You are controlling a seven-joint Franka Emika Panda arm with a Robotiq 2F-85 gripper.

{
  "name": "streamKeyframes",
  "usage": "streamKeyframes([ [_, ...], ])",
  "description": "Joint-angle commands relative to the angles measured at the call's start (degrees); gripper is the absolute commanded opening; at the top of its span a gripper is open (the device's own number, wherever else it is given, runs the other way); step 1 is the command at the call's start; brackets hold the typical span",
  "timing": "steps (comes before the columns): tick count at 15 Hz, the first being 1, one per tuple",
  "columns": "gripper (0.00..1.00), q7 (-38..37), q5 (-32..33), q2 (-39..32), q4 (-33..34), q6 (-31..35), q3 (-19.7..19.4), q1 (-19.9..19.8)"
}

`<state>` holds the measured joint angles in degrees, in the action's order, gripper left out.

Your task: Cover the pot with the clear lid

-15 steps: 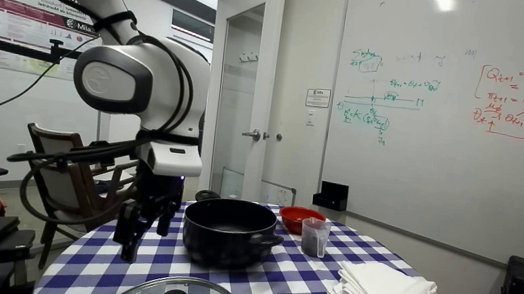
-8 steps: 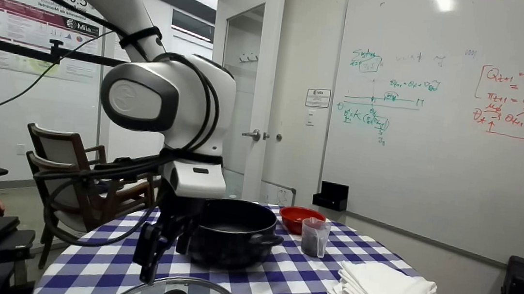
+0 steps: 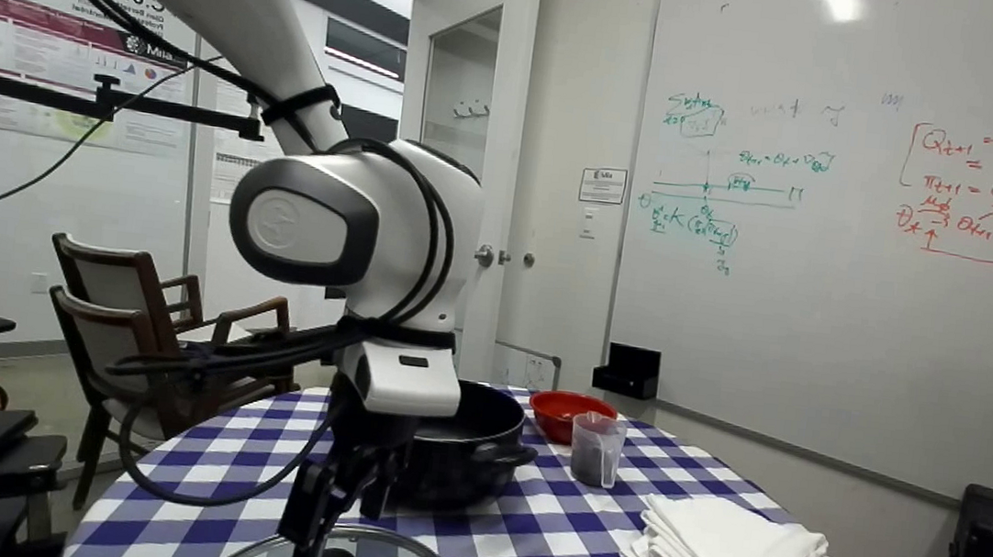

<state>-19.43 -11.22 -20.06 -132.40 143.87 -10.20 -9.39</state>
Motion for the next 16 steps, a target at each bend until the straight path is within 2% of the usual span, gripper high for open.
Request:
streamKeyframes([
  [1,1.0,-2.43,1.33,-3.34,2.97,-0.83,-1.03,1.46],
  [8,1.0,-4.3,3.36,-4.95,3.03,-1.06,-2.92,2.27],
  [9,0.75,-4.14,3.23,-4.95,3.01,-1.0,-2.93,2.19],
  [10,0.74,-3.81,3.04,-4.9,3.0,-1.0,-2.81,2.04],
  [16,0.3,-3.14,2.29,-3.8,2.78,-1.13,-2.25,1.98],
])
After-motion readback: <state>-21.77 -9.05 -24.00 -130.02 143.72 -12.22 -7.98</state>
